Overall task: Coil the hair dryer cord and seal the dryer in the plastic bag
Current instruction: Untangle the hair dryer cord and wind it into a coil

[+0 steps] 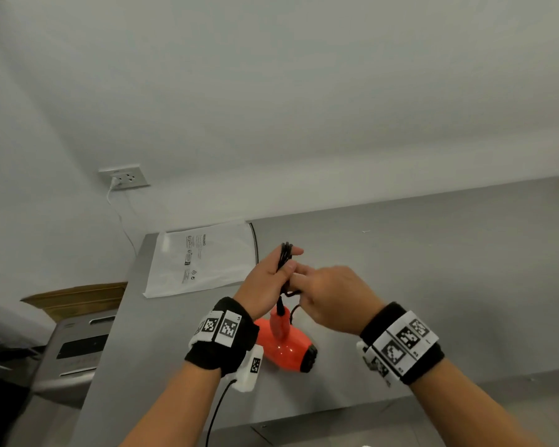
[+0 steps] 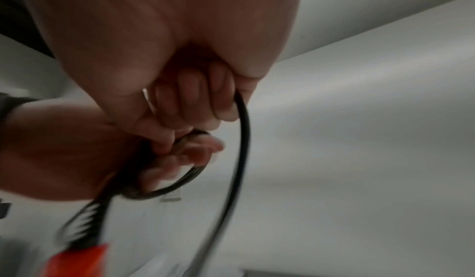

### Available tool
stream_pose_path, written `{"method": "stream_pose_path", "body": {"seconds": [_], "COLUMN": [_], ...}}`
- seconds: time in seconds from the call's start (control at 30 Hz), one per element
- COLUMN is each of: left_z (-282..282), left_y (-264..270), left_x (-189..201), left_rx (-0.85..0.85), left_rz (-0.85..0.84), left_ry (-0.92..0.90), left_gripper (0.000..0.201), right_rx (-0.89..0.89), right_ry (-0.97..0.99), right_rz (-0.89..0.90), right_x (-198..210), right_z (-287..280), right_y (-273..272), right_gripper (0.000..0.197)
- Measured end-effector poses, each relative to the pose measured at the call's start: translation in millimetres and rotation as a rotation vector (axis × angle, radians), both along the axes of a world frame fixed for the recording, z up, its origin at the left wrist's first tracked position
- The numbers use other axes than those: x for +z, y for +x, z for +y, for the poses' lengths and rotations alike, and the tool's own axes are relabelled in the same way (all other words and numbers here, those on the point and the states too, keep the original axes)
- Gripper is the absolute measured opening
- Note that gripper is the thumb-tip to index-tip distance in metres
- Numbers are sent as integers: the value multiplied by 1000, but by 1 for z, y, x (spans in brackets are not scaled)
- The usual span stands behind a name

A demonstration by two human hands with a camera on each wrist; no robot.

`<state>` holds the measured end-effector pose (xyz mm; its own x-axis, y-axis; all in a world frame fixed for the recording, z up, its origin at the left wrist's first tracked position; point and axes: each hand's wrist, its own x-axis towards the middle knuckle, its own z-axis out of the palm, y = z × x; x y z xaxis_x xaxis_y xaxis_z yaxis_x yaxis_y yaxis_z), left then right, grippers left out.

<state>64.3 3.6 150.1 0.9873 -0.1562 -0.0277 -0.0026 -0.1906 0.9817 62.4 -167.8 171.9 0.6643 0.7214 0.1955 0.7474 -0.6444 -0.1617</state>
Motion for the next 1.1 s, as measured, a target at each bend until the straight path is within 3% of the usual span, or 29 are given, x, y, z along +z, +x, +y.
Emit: {"method": "stream_pose_path", "body": {"seconds": [0.13,0.23,0.3,0.37,0.57,0.67,0.83,0.93,1.1], "left_z": [-2,-7,-8,-8,-2,-5,-11,-7,-4], "left_y": [0,0,-1,-2,-11,-11,1,5,8], "left_x": [11,11,9,7,0,-4,-20,-23,-24], "left_rx": [-56,4,24,12,-1,29,160,201,228], "left_rz": [43,122,157,158,72,4,-10,-12,-25], "left_ry": [-58,-183,-200,-185,-118,9,14,29,29], "left_gripper": [38,45,49,43,25,27,32,32,31], "right_rx": [-137,-129,-74,-77,-187,-244,-287,-329,-507], "right_ry": [232,413,385,394,510,650,846,750,324], "right_rz": [13,284,434,482,690,842,949,875,744], "right_x": [17,10,4,-4,-4,-10,-39,-76,-157], "right_z": [-14,-19,-16,-13,-25,-28,-31,-42,-48], "right_y": [22,32,32,33,39,37,29,24,11], "right_gripper": [21,38,28,14,30,29,23,11,8]}}
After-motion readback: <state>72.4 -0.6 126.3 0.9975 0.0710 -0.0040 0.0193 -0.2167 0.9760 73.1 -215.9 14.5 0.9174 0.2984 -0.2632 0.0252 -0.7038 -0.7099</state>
